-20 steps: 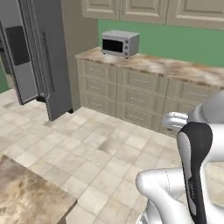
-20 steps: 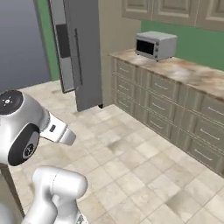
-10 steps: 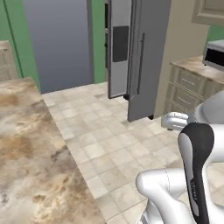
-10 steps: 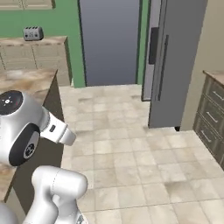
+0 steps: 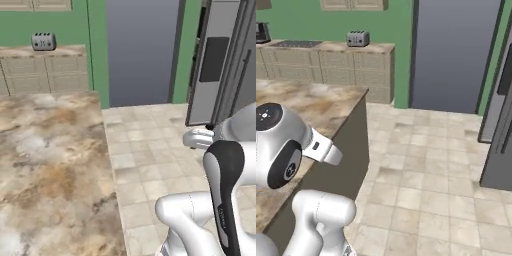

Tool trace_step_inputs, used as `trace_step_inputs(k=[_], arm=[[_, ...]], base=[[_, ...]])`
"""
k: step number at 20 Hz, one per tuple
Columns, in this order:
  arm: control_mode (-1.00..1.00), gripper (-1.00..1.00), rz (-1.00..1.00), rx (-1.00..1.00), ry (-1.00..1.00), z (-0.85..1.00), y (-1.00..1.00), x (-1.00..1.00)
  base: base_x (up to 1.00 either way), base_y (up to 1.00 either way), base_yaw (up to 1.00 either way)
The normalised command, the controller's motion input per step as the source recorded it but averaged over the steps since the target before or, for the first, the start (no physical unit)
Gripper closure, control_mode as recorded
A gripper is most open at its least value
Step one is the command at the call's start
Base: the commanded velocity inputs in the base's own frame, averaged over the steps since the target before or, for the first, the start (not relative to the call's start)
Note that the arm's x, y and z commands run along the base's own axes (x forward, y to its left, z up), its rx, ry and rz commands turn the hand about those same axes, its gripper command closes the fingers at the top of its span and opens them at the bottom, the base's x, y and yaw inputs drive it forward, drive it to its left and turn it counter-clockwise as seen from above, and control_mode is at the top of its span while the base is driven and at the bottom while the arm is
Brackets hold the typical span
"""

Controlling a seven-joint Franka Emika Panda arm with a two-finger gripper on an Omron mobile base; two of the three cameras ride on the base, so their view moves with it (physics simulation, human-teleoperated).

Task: Take the cake and cupcake from the fridge and place them on the empty tray on the dining counter.

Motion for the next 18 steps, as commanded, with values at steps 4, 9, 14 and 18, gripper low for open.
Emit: trace_step_inputs(k=[4,9,14,18], arm=[[1.00,-1.00,0.00,0.00,0.00,0.00,0.00,0.00],[1.00,-1.00,0.00,0.00,0.00,0.00,0.00,0.00],[1.00,-1.00,0.00,0.00,0.00,0.00,0.00,0.00],[1.00,-1.00,0.00,0.00,0.00,0.00,0.00,0.00]], base=[[1.00,-0.31,0.01],[1.00,-0.14,-0.05],[1.00,-0.16,-0.25],[1.00,-0.31,-0.38]])
